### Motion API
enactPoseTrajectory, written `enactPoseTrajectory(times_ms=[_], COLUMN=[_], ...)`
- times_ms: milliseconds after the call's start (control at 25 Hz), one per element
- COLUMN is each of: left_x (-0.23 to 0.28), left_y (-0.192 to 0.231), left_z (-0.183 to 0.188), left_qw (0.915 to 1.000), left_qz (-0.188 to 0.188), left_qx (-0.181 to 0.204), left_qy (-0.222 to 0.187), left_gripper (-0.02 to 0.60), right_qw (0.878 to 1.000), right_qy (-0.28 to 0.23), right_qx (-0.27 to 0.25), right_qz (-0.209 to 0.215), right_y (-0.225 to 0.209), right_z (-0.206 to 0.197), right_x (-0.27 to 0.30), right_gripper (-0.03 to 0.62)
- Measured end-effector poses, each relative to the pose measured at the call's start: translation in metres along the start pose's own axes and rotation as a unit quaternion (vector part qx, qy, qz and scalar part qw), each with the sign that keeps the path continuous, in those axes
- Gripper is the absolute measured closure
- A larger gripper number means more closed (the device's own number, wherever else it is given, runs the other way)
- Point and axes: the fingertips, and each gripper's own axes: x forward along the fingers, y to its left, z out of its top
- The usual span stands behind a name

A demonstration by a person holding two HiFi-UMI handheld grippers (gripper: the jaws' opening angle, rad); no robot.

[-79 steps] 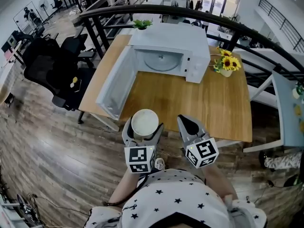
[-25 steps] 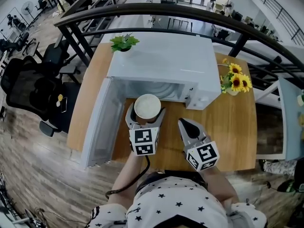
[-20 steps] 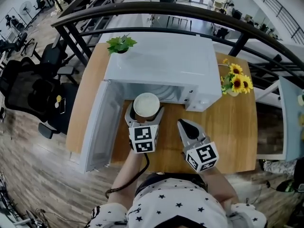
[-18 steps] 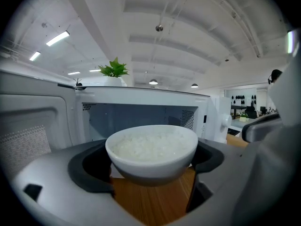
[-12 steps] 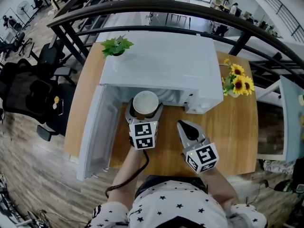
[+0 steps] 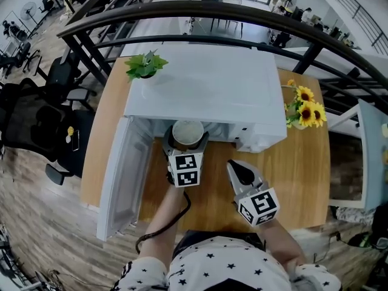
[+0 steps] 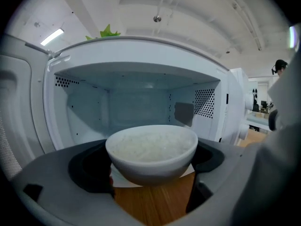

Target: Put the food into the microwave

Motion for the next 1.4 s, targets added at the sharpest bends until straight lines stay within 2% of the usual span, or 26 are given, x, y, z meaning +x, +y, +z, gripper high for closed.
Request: enactPoseTrajectory(times_ms=[560, 880, 1080, 1400], left_x=[0.042, 0.055, 0.06, 0.062], left_y=[0.013, 0.013, 0.014, 0.014], left_z=[-0.019, -0.018, -0.022, -0.022], left_qw=[0.999, 0.9985, 0.9975, 0.9975], left_qz=[0.017, 0.021, 0.029, 0.037], left_qx=[0.01, 0.014, 0.031, 0.032], left_qy=[0.041, 0.048, 0.057, 0.05], left_gripper=[0.095, 0.095, 0.095, 0.095], right_qw=[1.0, 1.0, 1.0, 1.0], right_qy=[0.01, 0.009, 0.008, 0.003], right_qx=[0.015, 0.016, 0.02, 0.022], right_qz=[-0.005, -0.008, -0.011, -0.013], right_y=[-0.011, -0.015, -0.015, -0.013], right_z=[-0.009, -0.009, -0.009, -0.006], right_x=[0.009, 0.009, 0.009, 0.007], right_gripper=[0.588, 0.589, 0.589, 0.589])
